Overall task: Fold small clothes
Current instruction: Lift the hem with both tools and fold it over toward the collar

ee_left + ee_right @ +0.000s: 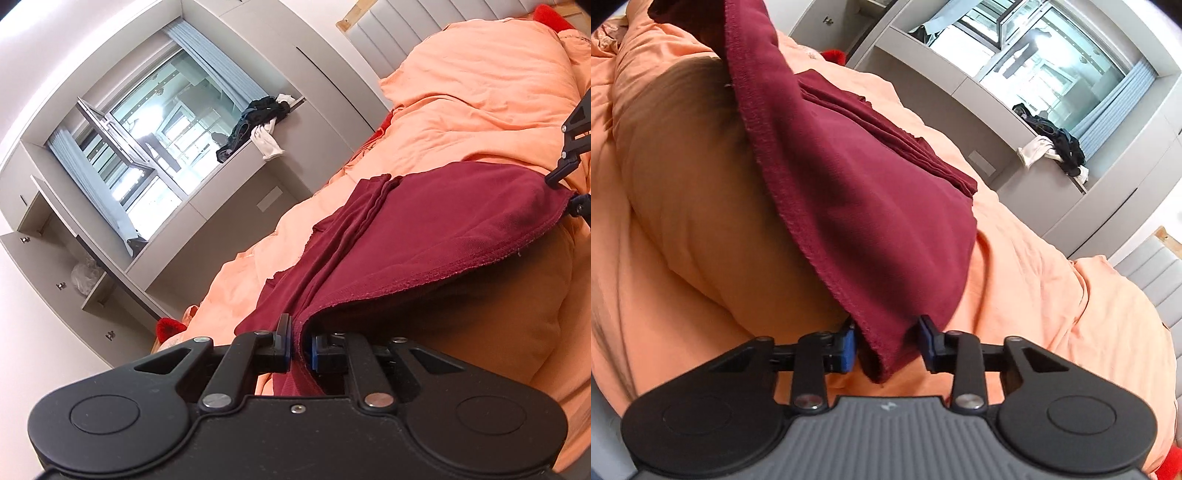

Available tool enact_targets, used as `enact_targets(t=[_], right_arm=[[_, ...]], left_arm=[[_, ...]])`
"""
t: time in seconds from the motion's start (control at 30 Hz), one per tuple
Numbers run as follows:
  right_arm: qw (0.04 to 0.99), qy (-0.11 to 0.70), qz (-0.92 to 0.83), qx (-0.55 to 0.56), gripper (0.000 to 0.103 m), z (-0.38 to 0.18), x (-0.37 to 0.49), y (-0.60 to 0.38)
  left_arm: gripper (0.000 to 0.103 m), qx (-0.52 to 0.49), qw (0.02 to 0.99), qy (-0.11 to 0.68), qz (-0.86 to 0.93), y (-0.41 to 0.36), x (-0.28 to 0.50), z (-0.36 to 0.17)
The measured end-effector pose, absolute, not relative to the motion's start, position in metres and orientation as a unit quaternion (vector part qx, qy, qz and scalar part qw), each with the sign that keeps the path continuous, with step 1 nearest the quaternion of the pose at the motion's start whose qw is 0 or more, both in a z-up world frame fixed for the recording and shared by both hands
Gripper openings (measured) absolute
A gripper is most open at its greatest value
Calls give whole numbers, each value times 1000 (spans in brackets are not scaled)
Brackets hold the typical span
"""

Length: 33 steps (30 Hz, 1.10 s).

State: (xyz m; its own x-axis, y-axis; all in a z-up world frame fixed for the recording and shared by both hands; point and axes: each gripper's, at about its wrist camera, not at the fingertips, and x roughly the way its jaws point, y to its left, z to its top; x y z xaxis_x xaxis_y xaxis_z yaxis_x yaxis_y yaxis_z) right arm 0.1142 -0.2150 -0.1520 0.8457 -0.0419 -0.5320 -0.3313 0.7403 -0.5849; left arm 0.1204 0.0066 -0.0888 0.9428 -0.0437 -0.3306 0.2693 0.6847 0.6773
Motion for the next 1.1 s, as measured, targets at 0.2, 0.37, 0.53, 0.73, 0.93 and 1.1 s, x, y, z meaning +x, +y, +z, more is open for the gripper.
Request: enact_targets(t=[0.2, 0.37, 0.53, 0.73, 0.93, 1.1], right_arm=[[891, 260, 114, -354, 18, -142, 105, -228], [900, 281, 139, -304, 10, -104, 102, -252], [892, 325, 192, -247, 8, -64, 117, -273], [892, 343, 228, -185, 7, -35, 133, -290], [901, 327, 239, -153, 6, -10, 154, -301], [897, 332, 247, -155, 6, 15, 181, -300]], left_arm=[[12, 386, 905, 156, -86, 10, 117, -90], [13, 407, 886, 194, -108, 12, 106, -106], [8, 410, 870, 235, -141, 13, 99, -126], [6, 310, 901, 265, -151, 35, 114, -106], [6, 281, 915, 255, -138, 41, 134, -76], [6, 280, 905, 283, -151, 42, 159, -54]])
